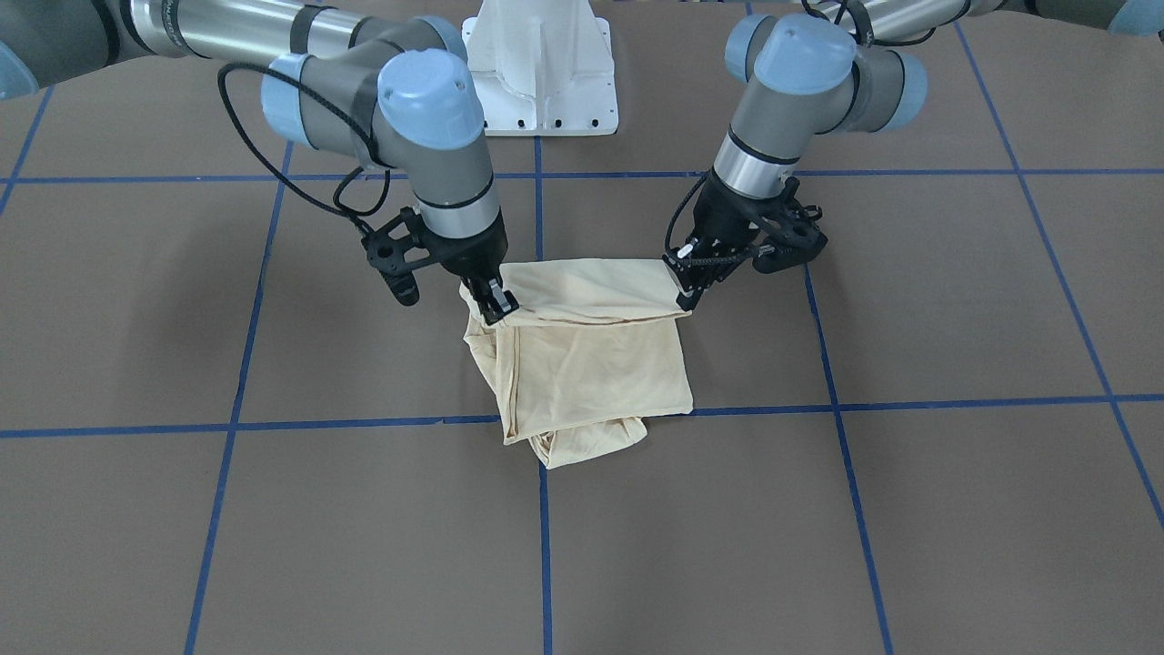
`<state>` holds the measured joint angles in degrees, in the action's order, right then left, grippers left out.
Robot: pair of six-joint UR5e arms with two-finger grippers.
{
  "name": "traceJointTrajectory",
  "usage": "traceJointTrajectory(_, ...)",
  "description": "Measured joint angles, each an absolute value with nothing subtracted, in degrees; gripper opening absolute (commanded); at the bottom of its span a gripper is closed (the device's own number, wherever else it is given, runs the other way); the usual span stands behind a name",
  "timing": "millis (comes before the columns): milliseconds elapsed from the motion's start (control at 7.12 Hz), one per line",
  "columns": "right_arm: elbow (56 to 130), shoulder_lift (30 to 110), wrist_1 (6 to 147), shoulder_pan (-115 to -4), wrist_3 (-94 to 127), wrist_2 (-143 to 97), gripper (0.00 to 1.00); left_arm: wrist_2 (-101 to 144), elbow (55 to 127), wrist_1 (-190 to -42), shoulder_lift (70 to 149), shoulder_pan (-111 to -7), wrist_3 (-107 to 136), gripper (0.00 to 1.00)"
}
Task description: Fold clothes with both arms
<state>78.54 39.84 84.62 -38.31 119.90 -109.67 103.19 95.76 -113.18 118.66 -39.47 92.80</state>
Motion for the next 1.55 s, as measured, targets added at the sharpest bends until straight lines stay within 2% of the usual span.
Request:
traceJointTrajectory(281,70.2,36.6,80.5,-39.8,116.6,-110.7,0.0,103.1,88.7,-118.6,120.6,-40.1,92.2,0.0)
traceJointTrajectory(562,64.8,34.4,77.6,-40.0,115.1,-110.8,0.0,103.0,85.7,-120.0,121.8,-40.2,92.1,0.0)
traceJointTrajectory(702,63.5,33.9,77.2,-40.0,114.4,-110.8,0.11,103.0,84.0,-120.6,122.8,-40.2,92.1,0.14)
traceJointTrajectory(843,62.3,33.7,76.6,-40.0,113.9,-110.8,0.56,102.9,82.0,-122.0,123.5,-40.2,92.1,0.36)
traceJointTrajectory(983,60.9,33.3,75.9,-40.0,113.5,-110.6,0.99,102.9,80.3,-123.6,123.8,-40.3,92.0,0.43)
traceJointTrajectory(1124,59.1,32.3,75.5,-40.5,112.7,-110.5,1.0,102.9,79.1,-125.0,123.9,-41.3,90.3,0.47)
traceJointTrajectory(1545,56.8,30.5,75.5,-45.0,105.2,-111.7,1.0,103.2,78.5,-125.8,123.4,-44.6,83.6,0.47)
